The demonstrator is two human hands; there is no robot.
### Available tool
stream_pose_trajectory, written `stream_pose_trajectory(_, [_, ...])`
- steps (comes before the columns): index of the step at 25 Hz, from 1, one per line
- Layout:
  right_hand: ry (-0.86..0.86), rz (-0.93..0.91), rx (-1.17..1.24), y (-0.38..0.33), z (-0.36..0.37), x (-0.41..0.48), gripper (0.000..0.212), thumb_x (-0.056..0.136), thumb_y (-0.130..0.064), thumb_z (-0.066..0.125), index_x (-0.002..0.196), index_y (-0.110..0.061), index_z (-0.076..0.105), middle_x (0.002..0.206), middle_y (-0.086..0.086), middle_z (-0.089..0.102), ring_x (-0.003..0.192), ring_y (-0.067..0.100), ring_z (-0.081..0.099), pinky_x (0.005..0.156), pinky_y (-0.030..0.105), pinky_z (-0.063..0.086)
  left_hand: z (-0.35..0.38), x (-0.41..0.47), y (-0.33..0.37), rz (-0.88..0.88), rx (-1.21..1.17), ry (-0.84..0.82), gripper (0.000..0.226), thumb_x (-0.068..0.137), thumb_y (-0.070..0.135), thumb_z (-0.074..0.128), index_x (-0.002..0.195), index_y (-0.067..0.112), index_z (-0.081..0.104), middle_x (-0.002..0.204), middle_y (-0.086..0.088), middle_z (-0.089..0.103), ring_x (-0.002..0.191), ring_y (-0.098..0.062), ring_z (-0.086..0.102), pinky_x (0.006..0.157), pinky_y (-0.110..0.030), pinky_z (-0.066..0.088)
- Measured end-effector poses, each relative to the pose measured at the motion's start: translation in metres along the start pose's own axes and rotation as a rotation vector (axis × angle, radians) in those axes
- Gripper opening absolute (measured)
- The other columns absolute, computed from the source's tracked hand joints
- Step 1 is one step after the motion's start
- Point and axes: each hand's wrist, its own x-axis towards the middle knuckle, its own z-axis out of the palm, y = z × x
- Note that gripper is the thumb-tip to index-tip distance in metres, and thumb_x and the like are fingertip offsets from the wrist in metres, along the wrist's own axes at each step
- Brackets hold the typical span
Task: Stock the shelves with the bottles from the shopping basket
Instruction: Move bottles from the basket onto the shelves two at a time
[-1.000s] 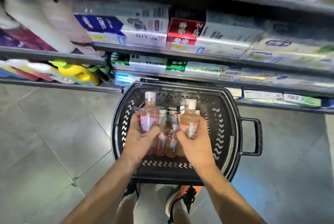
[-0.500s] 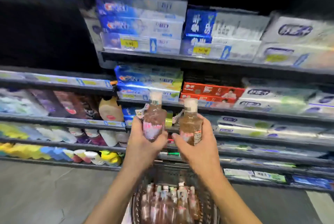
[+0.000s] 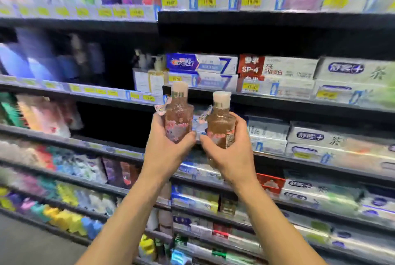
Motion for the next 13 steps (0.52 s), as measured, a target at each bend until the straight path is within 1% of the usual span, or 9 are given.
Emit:
stream_pose_trajectory(2, [-0.034,-0.017,0.032,-0.012,0.01,0.01,0.055,0.079,-0.015,0.087,0.12,-0.026,0.051,0.09,-0.008,0.071,0.074,0.003,0.064,0.075,0.022,0.053,-0.017,0.006,0.015,0.025,0.022,0.069,0.053,0.07,0.023,0.076,0.117,0.025,0.051,0.102,0.008,0.068,0.083,0.0,0.065,0.083,-0.024,0.053])
stream_pose_trajectory(4, [-0.078,-0.031,0.05,-0.021,0.026,0.016,0.052,0.081,-0.013,0.085,0.118,-0.025,0.052,0.086,-0.009,0.069,0.07,0.002,0.064,0.07,0.021,0.052,-0.04,0.01,0.026,0.022,0.01,0.132,0.056,0.071,0.028,0.076,0.121,0.024,0.052,0.102,0.007,0.068,0.082,-0.002,0.064,0.084,-0.034,0.055])
stream_pose_trajectory(5, [-0.102,-0.038,0.06,-0.026,0.037,0.018,0.052,0.082,-0.011,0.085,0.12,-0.024,0.052,0.085,-0.009,0.069,0.069,0.001,0.064,0.068,0.02,0.052,-0.054,0.013,0.029,0.017,-0.007,0.153,0.056,0.073,0.027,0.076,0.124,0.023,0.052,0.101,0.007,0.068,0.081,-0.003,0.064,0.082,-0.035,0.056])
stream_pose_trajectory(7, [-0.137,-0.035,0.094,-0.036,0.063,0.021,0.05,0.084,-0.008,0.082,0.122,-0.022,0.052,0.085,-0.011,0.07,0.067,-0.002,0.064,0.062,0.017,0.052,-0.086,0.02,0.031,0.02,-0.014,0.184,0.048,0.079,0.023,0.076,0.122,0.024,0.056,0.097,0.008,0.069,0.077,-0.001,0.064,0.076,-0.029,0.053])
stream_pose_trajectory(9, [-0.162,-0.046,0.123,-0.042,0.093,0.024,0.049,0.084,-0.01,0.082,0.121,-0.023,0.053,0.083,-0.018,0.071,0.067,-0.002,0.063,0.06,0.015,0.053,-0.118,0.028,0.032,0.009,-0.021,0.176,0.035,0.086,0.015,0.072,0.116,0.026,0.058,0.09,0.011,0.068,0.069,0.003,0.061,0.067,-0.018,0.051])
stream_pose_trajectory(10, [-0.163,-0.053,0.123,-0.044,0.108,0.026,0.049,0.083,-0.017,0.084,0.121,-0.025,0.054,0.084,-0.019,0.071,0.07,-0.001,0.064,0.063,0.015,0.053,-0.134,0.032,0.029,0.004,-0.024,0.164,0.03,0.088,0.012,0.069,0.113,0.025,0.058,0.086,0.011,0.066,0.066,0.005,0.059,0.063,-0.013,0.049])
stream_pose_trajectory(11, [-0.166,-0.063,0.109,-0.046,0.128,0.028,0.051,0.079,-0.028,0.084,0.121,-0.027,0.056,0.088,-0.017,0.072,0.075,0.001,0.066,0.068,0.018,0.055,-0.154,0.038,0.025,0.006,-0.019,0.157,0.026,0.089,0.012,0.067,0.111,0.023,0.057,0.084,0.01,0.065,0.064,0.005,0.057,0.061,-0.01,0.048])
stream_pose_trajectory(12, [-0.159,-0.066,0.091,-0.046,0.149,0.03,0.053,0.074,-0.038,0.082,0.121,-0.028,0.058,0.092,-0.014,0.072,0.08,0.004,0.067,0.073,0.022,0.055,-0.175,0.045,0.021,0.004,-0.009,0.148,0.025,0.09,0.013,0.067,0.11,0.022,0.057,0.085,0.008,0.064,0.066,0.005,0.057,0.063,-0.01,0.047])
stream_pose_trajectory(13, [-0.143,-0.069,0.076,-0.048,0.172,0.032,0.053,0.071,-0.043,0.08,0.118,-0.029,0.061,0.094,-0.012,0.073,0.083,0.005,0.067,0.076,0.023,0.054,-0.198,0.053,0.017,0.005,0.002,0.14,0.024,0.09,0.015,0.067,0.11,0.024,0.056,0.089,0.007,0.066,0.068,0.005,0.058,0.064,-0.009,0.047])
